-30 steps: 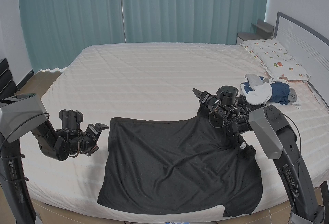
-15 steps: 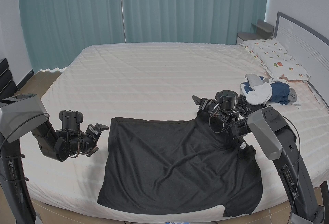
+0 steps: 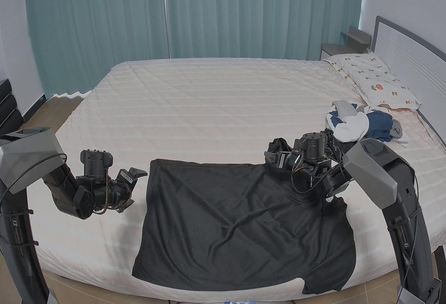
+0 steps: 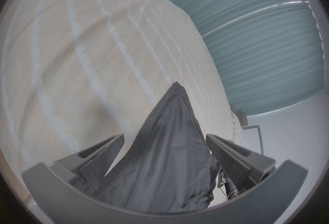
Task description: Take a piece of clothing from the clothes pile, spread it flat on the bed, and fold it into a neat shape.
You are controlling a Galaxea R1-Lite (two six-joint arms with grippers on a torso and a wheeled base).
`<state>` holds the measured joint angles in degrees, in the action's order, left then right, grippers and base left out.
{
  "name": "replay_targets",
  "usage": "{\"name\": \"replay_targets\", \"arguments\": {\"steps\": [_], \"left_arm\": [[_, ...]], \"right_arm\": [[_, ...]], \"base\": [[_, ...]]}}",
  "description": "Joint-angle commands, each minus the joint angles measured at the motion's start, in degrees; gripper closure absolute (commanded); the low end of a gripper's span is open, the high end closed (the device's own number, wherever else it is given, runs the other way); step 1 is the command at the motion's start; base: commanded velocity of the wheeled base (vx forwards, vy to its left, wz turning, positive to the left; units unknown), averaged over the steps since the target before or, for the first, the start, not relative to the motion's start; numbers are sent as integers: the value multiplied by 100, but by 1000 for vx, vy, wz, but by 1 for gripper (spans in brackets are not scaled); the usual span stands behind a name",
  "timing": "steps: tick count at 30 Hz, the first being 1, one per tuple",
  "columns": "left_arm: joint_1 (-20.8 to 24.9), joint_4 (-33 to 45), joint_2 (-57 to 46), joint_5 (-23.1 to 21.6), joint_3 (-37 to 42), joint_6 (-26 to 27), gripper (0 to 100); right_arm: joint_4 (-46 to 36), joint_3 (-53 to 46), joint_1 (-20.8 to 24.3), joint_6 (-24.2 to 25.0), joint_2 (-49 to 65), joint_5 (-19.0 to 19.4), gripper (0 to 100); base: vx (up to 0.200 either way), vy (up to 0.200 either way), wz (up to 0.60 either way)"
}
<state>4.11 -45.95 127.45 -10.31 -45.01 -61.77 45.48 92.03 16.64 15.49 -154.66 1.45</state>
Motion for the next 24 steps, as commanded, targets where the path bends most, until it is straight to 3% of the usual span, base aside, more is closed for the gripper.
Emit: {"name": "replay_targets", "arguments": {"steps": [1,12,24], "left_arm": [[2,-2,8,-6,1,-2,0],[2,-2,8,3,1,-2,0],[2,-2,8,3,1,-2,0]], "right_arm": [[-13,-941,-214,-64,955,268,0],[-31,-2136,-935,-64,1711,998,0],[-233,-1996,-1154,-38,964,1156,0]], "base": [[0,0,0],[0,0,0],[0,0,0]]}}
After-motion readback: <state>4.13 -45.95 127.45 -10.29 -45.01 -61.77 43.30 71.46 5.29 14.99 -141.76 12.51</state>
